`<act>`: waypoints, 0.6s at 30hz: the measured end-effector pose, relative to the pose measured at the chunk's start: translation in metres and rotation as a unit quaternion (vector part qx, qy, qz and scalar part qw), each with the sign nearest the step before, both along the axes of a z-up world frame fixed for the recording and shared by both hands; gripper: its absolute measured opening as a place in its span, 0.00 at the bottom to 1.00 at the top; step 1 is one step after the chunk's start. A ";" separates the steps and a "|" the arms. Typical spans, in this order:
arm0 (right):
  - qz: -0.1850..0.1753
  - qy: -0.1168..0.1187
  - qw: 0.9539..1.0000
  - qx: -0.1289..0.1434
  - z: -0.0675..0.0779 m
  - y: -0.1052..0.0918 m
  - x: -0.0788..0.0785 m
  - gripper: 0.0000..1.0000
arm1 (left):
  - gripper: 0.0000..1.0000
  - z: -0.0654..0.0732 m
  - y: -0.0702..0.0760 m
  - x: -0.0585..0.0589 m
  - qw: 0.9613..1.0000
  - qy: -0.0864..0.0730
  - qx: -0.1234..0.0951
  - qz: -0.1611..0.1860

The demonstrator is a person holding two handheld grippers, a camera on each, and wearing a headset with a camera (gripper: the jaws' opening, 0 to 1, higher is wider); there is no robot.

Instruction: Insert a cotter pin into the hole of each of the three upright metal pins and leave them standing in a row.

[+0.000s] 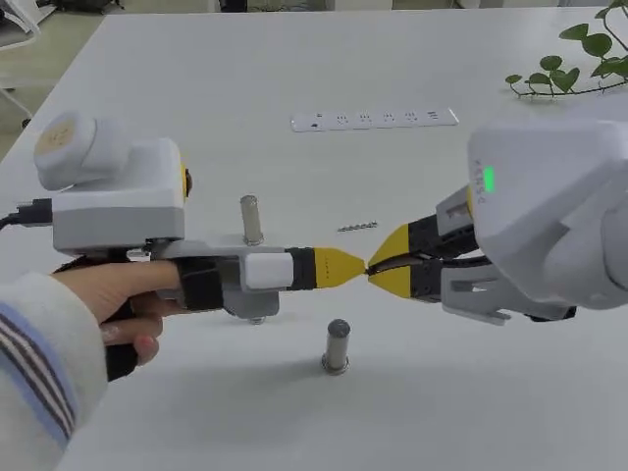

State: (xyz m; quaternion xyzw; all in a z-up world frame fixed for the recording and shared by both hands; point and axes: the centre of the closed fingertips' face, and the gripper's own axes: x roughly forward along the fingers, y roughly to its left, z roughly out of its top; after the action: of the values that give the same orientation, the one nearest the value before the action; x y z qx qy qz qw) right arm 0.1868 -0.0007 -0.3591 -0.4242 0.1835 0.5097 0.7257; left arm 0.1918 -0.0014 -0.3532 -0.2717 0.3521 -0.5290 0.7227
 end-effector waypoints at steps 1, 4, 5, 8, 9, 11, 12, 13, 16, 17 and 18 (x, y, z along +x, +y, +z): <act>-0.001 0.001 1.000 0.001 -0.001 0.000 0.000 0.00 | 0.00 -0.001 0.000 0.000 1.000 -0.001 0.001 -0.001; -0.001 0.002 1.000 0.002 -0.001 -0.001 -0.001 0.00 | 0.00 -0.001 -0.001 -0.001 1.000 -0.011 0.004 -0.003; -0.001 0.003 1.000 0.002 -0.001 0.000 -0.001 0.00 | 0.00 -0.001 0.000 -0.001 1.000 -0.010 0.004 -0.004; 0.001 0.003 1.000 0.002 -0.001 0.000 -0.002 0.00 | 0.00 -0.002 0.000 -0.002 1.000 -0.009 0.006 -0.009; 0.002 0.003 1.000 0.001 -0.001 0.000 -0.003 0.00 | 0.00 -0.002 0.001 -0.002 1.000 -0.010 0.008 -0.012; 0.003 0.004 1.000 0.001 -0.001 0.001 -0.003 0.00 | 0.00 -0.003 0.001 -0.005 1.000 -0.018 0.016 -0.019; 0.005 0.004 1.000 -0.001 -0.002 0.002 -0.004 0.00 | 0.00 -0.003 0.001 -0.005 0.999 -0.025 0.021 -0.021; 0.005 0.004 1.000 -0.002 -0.002 0.002 -0.004 0.00 | 0.00 -0.003 0.001 -0.006 0.999 -0.028 0.024 -0.023; 0.008 0.005 1.000 -0.003 -0.002 0.003 -0.005 0.00 | 0.00 -0.004 0.002 -0.007 0.999 -0.034 0.032 -0.026; 0.009 0.005 1.000 -0.003 -0.002 0.003 -0.006 0.00 | 0.00 -0.004 0.002 -0.007 0.998 -0.040 0.036 -0.027; 0.009 0.004 1.000 -0.003 -0.002 0.004 -0.006 0.00 | 0.00 -0.004 0.002 -0.007 0.998 -0.042 0.037 -0.027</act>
State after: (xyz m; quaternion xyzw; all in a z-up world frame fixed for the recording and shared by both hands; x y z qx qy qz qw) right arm 0.1813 0.0029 -0.3616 -0.4260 0.1847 0.5174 0.7189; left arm 0.1848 0.0011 -0.3575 -0.2124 0.3481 -0.5462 0.7317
